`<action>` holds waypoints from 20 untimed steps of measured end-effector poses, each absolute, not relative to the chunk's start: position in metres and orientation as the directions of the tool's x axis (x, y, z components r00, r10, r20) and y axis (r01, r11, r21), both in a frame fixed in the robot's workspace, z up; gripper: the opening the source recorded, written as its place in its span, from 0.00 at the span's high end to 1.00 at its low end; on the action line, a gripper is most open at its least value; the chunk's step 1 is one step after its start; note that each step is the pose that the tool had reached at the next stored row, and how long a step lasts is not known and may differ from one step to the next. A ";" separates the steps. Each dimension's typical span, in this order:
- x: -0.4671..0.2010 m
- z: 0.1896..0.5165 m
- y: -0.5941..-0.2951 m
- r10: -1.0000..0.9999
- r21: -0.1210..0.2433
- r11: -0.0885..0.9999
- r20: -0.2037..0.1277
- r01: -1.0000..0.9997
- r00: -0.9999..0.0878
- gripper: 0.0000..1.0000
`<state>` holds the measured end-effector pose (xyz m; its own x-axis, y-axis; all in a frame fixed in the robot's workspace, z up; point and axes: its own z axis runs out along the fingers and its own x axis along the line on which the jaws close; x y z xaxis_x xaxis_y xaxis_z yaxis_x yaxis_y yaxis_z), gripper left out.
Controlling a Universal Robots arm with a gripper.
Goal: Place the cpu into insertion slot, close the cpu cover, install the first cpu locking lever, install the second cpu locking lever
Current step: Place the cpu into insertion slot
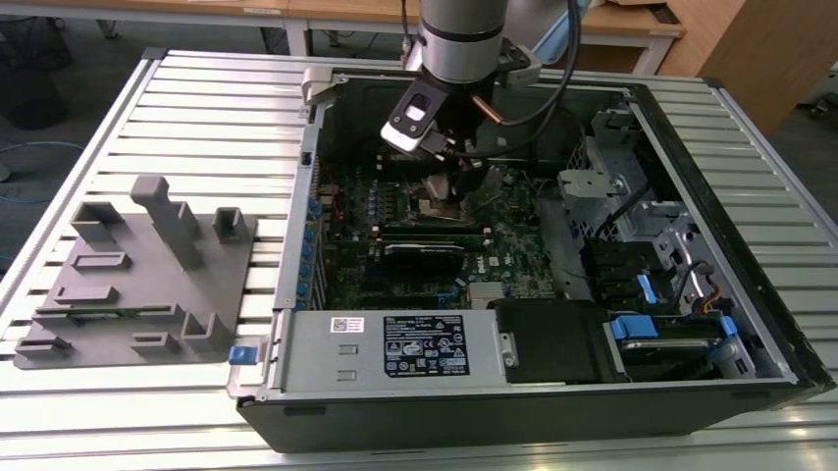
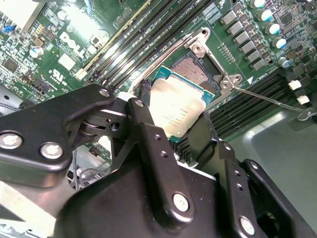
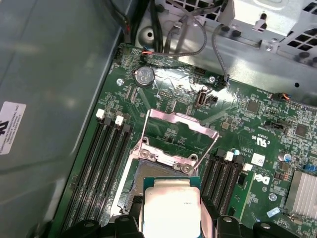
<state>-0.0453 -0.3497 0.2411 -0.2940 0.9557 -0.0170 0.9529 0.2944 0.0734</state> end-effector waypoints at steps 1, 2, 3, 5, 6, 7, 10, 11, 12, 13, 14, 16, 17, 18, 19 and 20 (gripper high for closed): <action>-0.045 0.241 -0.350 0.959 0.073 0.283 -0.017 0.956 -0.282 0.46; -0.045 0.241 -0.350 0.962 0.073 0.272 -0.017 0.959 -0.272 0.46; -0.045 0.241 -0.350 0.963 0.073 0.270 -0.017 0.960 -0.269 0.46; -0.045 0.241 -0.350 0.963 0.073 0.269 -0.017 0.960 -0.269 0.46; -0.045 0.241 -0.350 0.963 0.073 0.269 -0.017 0.960 -0.269 0.46; -0.045 0.241 -0.350 0.963 0.073 0.269 -0.017 0.960 -0.269 0.46; -0.045 0.241 -0.350 0.963 0.073 0.268 -0.017 0.961 -0.268 0.46; -0.045 0.241 -0.350 0.965 0.073 0.264 -0.017 0.962 -0.263 0.46; -0.045 0.241 -0.350 0.967 0.073 0.256 -0.017 0.964 -0.256 0.46; -0.045 0.241 -0.350 0.968 0.073 0.249 -0.017 0.966 -0.248 0.46; -0.045 0.241 -0.350 0.969 0.073 0.247 -0.017 0.966 -0.247 0.46; -0.045 0.241 -0.350 0.969 0.073 0.247 -0.017 0.966 -0.246 0.46; -0.045 0.241 -0.350 0.970 0.073 0.243 -0.017 0.967 -0.243 0.46; -0.045 0.241 -0.350 0.972 0.073 0.234 -0.017 0.970 -0.233 0.46; -0.045 0.240 -0.350 0.975 0.073 0.221 -0.017 0.972 -0.220 0.46; -0.045 0.240 -0.350 0.978 0.073 0.207 -0.017 0.976 -0.206 0.46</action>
